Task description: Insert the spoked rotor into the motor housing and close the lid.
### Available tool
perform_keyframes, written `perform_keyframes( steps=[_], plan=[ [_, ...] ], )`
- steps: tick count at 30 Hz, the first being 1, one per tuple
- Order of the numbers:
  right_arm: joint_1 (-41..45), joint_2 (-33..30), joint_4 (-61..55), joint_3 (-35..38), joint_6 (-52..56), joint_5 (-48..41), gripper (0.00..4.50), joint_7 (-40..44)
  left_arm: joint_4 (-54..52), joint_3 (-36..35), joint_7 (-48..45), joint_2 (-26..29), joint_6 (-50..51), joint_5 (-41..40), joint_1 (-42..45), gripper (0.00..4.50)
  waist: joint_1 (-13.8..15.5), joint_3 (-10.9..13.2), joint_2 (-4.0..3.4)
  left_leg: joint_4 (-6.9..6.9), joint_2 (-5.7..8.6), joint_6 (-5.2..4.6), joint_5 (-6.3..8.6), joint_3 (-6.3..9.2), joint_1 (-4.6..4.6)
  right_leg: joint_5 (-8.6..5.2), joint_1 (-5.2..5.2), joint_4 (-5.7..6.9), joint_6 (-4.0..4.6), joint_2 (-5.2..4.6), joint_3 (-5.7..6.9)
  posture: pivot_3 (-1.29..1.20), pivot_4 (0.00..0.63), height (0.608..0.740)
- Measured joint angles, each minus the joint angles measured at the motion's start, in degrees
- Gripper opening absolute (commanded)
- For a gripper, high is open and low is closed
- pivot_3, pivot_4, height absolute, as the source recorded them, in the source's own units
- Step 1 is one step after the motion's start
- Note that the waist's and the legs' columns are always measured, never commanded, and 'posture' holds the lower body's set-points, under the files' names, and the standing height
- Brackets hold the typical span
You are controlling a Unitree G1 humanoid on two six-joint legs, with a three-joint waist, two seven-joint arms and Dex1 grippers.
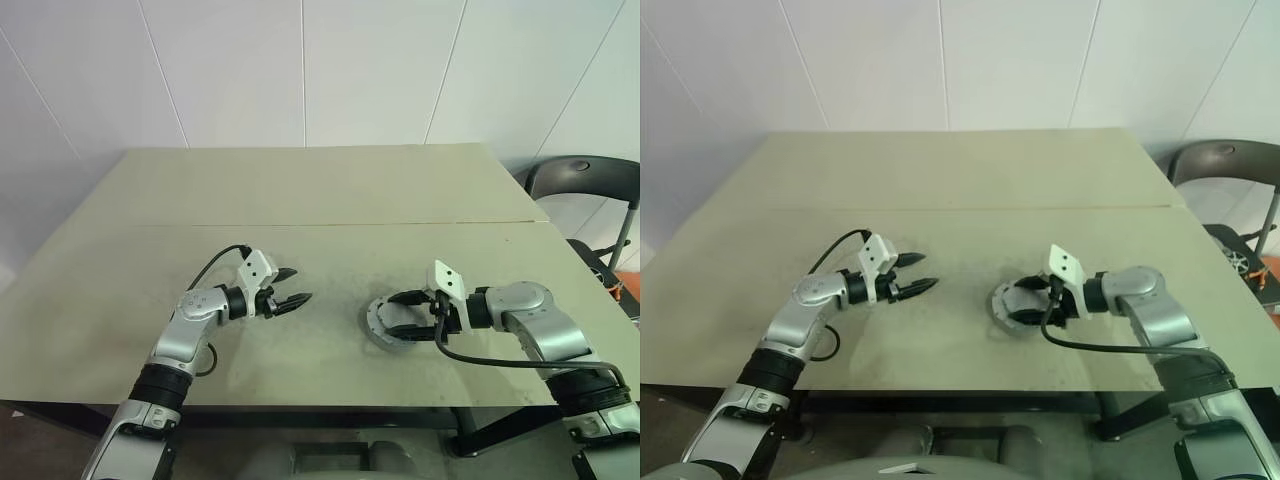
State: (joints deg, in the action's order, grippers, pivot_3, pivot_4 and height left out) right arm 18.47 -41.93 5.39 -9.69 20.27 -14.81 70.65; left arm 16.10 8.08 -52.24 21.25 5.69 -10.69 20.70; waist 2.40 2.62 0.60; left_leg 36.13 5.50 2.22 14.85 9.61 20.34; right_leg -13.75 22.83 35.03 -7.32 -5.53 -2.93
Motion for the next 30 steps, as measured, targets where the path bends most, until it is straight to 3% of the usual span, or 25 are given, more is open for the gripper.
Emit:
perform_keyframes(
  steps=[30],
  plan=[
    [-0.23, 0.44, 0.66, -0.85, -2.08, 0.38, 3.04, -1.74, 0.01, 0.02, 0.0, -0.18, 0.0, 0.0, 0.22, 3.37, -0.15, -0.02, 0.02, 0.04, -0.04, 0.0, 0.0, -0.01, -0.15, -0.01, -0.13, 0.03, 0.01, 0.03, 0.0, 0.0, 0.0, 0.74]
  ],
)
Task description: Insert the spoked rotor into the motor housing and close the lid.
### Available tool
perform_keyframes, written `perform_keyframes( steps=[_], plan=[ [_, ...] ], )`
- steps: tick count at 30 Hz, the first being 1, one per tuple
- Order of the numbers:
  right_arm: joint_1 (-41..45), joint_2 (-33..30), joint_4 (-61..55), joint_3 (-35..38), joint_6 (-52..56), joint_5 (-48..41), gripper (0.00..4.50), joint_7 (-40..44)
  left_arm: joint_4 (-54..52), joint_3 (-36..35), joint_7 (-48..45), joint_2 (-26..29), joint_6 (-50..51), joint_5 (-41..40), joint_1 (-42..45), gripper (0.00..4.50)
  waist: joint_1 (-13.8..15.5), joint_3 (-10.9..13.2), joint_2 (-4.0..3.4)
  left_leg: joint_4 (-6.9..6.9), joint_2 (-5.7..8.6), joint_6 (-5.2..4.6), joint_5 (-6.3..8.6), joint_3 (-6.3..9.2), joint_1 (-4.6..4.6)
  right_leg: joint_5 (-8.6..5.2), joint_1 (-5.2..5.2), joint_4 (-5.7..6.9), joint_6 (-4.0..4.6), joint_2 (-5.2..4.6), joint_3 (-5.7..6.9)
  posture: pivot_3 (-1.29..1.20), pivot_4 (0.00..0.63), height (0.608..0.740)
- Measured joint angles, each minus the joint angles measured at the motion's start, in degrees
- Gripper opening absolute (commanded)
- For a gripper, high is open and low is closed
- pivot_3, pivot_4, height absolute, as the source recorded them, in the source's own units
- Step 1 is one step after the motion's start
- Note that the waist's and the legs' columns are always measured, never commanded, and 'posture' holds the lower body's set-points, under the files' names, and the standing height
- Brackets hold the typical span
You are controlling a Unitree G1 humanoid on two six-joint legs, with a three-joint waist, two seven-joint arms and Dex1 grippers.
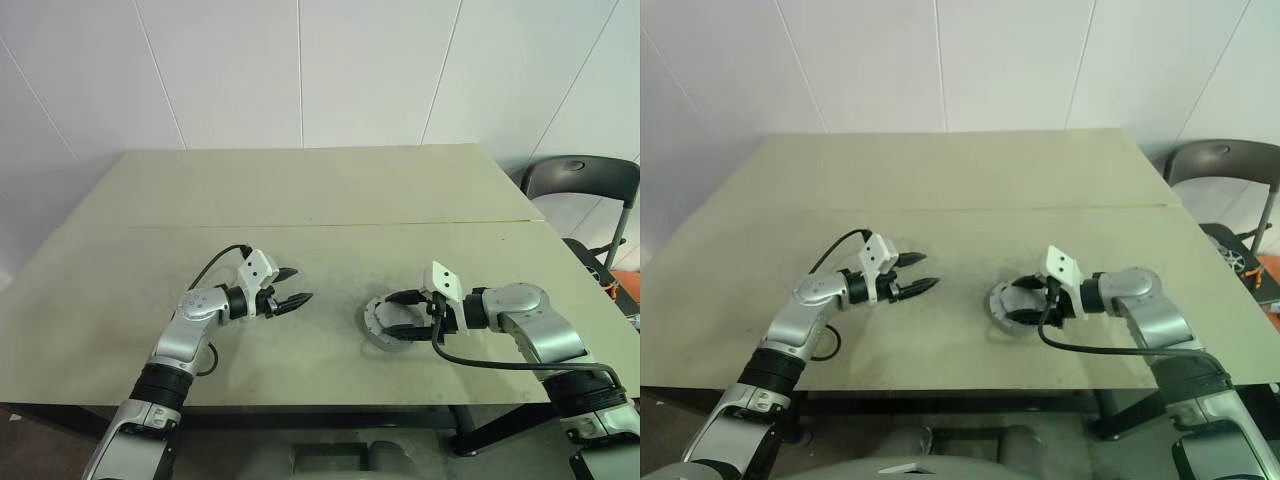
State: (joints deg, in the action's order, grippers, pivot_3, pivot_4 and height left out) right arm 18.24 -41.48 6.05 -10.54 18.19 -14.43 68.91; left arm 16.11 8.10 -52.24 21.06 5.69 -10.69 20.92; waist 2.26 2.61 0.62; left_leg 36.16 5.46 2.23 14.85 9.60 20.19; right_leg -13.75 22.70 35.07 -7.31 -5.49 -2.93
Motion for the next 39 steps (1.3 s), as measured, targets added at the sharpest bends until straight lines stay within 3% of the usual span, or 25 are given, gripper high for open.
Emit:
perform_keyframes(
  steps=[21, 30, 39],
  plan=[
    [0.15, -1.18, 0.47, -2.44, -4.25, 1.92, 3.04, -0.18, 0.01, 0.0, -0.04, 0.03, -0.01, 0.0, 0.13, 3.37, 0.09, -0.09, 0.14, 0.04, -0.01, 0.14, 0.09, -0.01, -0.39, -0.03, -0.45, -0.1, 0.02, -0.02, 0.04, 0.0, 0.0, 0.74],
    [0.0, -2.5, 0.51, -2.68, -4.74, 2.29, 3.04, 0.98, 0.0, 0.01, -0.01, 0.04, 0.01, 0.0, 0.13, 3.37, 0.08, -0.21, -0.05, 0.01, -0.35, 0.09, 0.2, -0.03, -0.4, -0.03, -1.28, -1.46, 0.03, -0.08, 0.65, 0.0, 0.0, 0.74],
    [-0.22, -0.18, -0.3, -0.21, 1.1, -0.51, 3.04, 0.97, -0.07, 0.02, 0.2, -0.07, 0.1, 0.0, 0.12, 3.37, -0.15, -0.21, 0.01, -0.26, -0.36, 0.07, 0.22, -0.05, -0.17, -0.01, -0.64, -0.84, 0.01, 0.0, 0.56, 0.0, 0.0, 0.74]
  ],
)
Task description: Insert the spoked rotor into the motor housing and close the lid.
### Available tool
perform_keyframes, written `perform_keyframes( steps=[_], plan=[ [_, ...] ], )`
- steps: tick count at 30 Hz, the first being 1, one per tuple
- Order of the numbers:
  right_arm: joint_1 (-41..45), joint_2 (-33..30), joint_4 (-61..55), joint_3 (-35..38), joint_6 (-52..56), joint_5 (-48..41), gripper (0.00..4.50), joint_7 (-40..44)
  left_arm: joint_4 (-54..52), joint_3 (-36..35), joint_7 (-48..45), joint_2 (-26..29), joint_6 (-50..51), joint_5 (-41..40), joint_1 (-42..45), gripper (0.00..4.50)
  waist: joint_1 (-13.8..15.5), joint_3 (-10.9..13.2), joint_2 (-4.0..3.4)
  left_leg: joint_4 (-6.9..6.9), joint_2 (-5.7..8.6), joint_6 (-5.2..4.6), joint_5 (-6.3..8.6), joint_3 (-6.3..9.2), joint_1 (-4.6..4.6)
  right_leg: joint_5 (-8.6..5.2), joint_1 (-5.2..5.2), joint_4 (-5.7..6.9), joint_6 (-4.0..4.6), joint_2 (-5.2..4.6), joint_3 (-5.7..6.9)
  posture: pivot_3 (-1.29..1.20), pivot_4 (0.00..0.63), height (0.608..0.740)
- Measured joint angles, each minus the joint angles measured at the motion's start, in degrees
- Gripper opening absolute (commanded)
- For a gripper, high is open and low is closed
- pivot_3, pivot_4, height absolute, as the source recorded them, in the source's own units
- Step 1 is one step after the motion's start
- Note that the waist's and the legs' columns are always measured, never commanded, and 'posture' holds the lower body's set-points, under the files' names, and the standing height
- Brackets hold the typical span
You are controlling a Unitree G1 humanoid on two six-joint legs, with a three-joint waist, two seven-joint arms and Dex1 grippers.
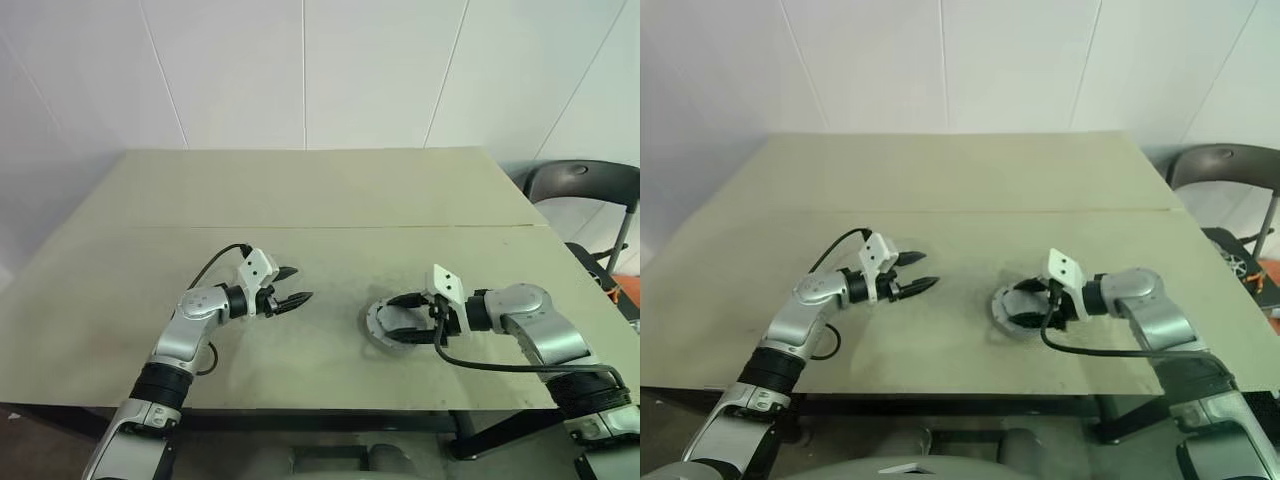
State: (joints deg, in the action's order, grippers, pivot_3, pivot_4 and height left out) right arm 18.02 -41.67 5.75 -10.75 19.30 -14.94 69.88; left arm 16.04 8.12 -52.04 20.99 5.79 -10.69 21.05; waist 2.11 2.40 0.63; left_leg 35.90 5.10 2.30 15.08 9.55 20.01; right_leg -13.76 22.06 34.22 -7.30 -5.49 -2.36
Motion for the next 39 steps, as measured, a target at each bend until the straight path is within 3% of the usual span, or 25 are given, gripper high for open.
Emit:
perform_keyframes(
  steps=[33, 39],
  plan=[
    [2.19, -2.0, 0.68, -3.16, -0.54, 2.06, 3.04, 0.39, 0.11, 0.03, 0.34, -0.09, 0.02, 0.02, 0.0, 3.37, 0.23, -0.09, 0.12, 0.3, -0.01, 0.17, 0.09, -0.09, 0.0, 0.02, -0.05, -0.08, 0.07, -0.02, 0.0, 0.0, 0.0, 0.74],
    [0.53, -1.98, 1.07, 0.04, 0.99, -1.3, 3.04, 1.67, 0.33, 0.04, 0.32, -0.13, -0.02, 0.06, 0.04, 3.37, 0.5, -0.06, 0.07, 0.25, 0.02, -0.01, -0.01, -0.04, 0.39, 0.04, 0.21, -0.06, 0.04, -0.08, -0.01, 0.0, 0.0, 0.74]
  ],
)
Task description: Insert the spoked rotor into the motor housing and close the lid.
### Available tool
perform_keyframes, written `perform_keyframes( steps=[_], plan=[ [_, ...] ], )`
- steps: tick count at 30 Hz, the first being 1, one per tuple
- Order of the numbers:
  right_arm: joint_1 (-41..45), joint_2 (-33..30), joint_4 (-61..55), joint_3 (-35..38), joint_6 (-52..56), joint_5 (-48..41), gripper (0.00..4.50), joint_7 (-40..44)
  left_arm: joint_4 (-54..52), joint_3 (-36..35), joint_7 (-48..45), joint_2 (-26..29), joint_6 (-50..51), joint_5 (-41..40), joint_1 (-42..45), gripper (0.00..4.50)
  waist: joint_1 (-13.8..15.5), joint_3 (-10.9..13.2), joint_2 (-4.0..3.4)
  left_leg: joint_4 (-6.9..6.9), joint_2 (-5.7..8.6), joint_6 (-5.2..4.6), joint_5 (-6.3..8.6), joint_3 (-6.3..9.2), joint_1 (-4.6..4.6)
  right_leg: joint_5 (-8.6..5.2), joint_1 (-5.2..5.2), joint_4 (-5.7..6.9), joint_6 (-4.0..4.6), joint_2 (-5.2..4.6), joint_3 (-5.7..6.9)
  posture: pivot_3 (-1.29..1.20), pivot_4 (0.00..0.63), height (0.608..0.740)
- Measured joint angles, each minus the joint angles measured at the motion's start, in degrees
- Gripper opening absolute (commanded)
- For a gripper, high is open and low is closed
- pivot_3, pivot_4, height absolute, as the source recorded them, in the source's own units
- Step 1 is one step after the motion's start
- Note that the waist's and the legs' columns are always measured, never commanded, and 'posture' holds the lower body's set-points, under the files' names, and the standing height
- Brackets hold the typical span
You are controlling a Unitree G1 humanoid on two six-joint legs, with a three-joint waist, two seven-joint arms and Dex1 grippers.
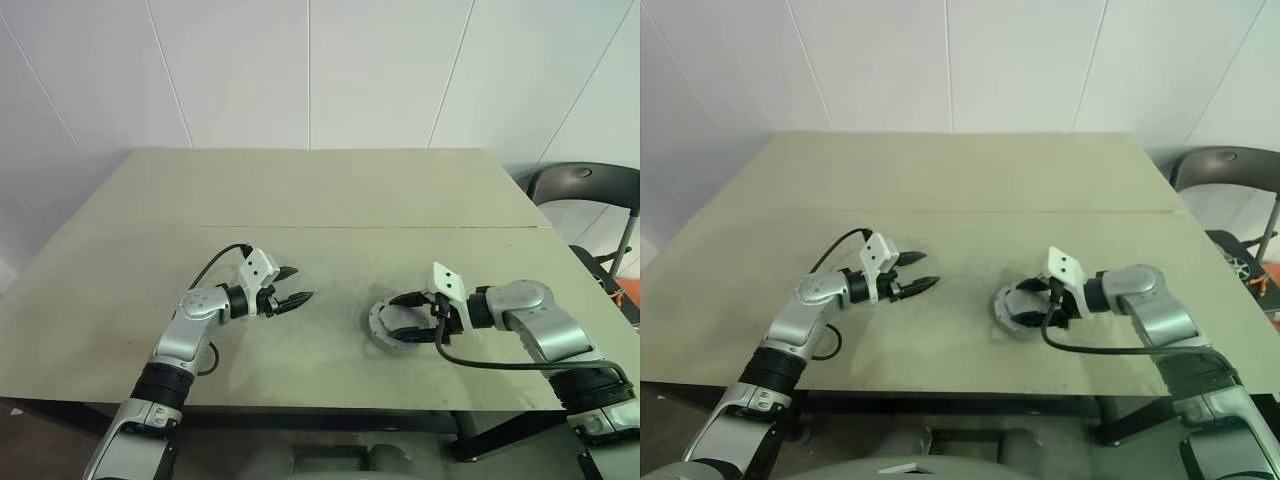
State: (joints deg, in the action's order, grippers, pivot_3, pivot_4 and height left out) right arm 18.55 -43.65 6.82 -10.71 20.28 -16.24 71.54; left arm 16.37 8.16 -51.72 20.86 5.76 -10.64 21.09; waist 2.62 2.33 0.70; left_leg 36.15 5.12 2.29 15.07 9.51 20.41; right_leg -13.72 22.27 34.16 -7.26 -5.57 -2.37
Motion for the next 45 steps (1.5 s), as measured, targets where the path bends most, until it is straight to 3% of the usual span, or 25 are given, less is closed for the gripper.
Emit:
perform_keyframes(
  steps=[12, 26, 33, 36, 44, 45],
  plan=[
    [-0.16, -1.96, 2.06, 0.4, -1.74, -0.82, 3.04, 3.64, 0.37, 0.05, -0.13, -0.31, -0.11, 0.05, 0.25, 3.37, 1.72, 0.0, 0.0, -0.02, 0.07, -0.07, 0.11, -0.04, 0.0, -0.03, 0.01, -0.03, -0.05, -0.01, 0.01, 0.0, 0.0, 0.74],
    [-0.27, -0.97, 4.44, -0.49, -6.7, 0.55, 3.04, 3.15, 0.32, 0.04, 0.17, -0.4, -0.04, 0.08, 0.23, 3.37, 1.34, -0.04, 0.06, 0.06, 0.06, 0.04, 0.2, -0.05, -0.17, -0.05, -0.19, 0.0, -0.06, 0.01, 0.01, 0.0, 0.0, 0.74],
    [-0.05, -0.08, 4.41, -0.26, -6.69, 0.55, 3.04, 2.92, 1.19, 1.95, 0.5, -5.09, 0.09, 0.11, 2.98, 3.37, 1.06, -0.04, 0.07, 0.01, 0.05, -0.07, 0.12, -0.06, -0.18, -0.03, -0.13, 0.05, -0.06, 0.04, 0.0, 0.0, 0.0, 0.74],
    [0.27, 0.03, 4.48, -0.32, -6.69, 0.67, 3.04, 2.88, 3.97, 3.0, -0.68, -6.77, -0.34, 0.24, 6.42, 2.8, 1.04, -0.04, 0.07, 0.03, 0.05, -0.08, 0.12, -0.06, -0.18, -0.03, -0.1, 0.08, -0.06, 0.07, 0.01, 0.0, 0.0, 0.74],
    [1.57, 1.07, 5.33, -0.99, -6.92, 1.43, 3.04, 2.9, 15.93, 4.43, -4.22, -11.31, -4.23, 1.39, 15.6, 0.02, 0.33, -0.05, 0.09, 0.06, 0.03, -0.08, 0.11, -0.09, -0.23, -0.02, -0.17, 0.09, -0.07, 0.11, 0.0, 0.0, 0.0, 0.74],
    [1.78, 1.28, 5.58, -1.11, -6.97, 1.47, 3.04, 2.9, 17.24, 4.54, -4.61, -11.98, -4.72, 1.47, 16.44, 0.02, 0.05, -0.05, 0.1, 0.07, 0.03, -0.08, 0.11, -0.09, -0.24, -0.01, -0.18, 0.09, -0.08, 0.11, 0.0, 0.0, 0.0, 0.74]
  ],
)
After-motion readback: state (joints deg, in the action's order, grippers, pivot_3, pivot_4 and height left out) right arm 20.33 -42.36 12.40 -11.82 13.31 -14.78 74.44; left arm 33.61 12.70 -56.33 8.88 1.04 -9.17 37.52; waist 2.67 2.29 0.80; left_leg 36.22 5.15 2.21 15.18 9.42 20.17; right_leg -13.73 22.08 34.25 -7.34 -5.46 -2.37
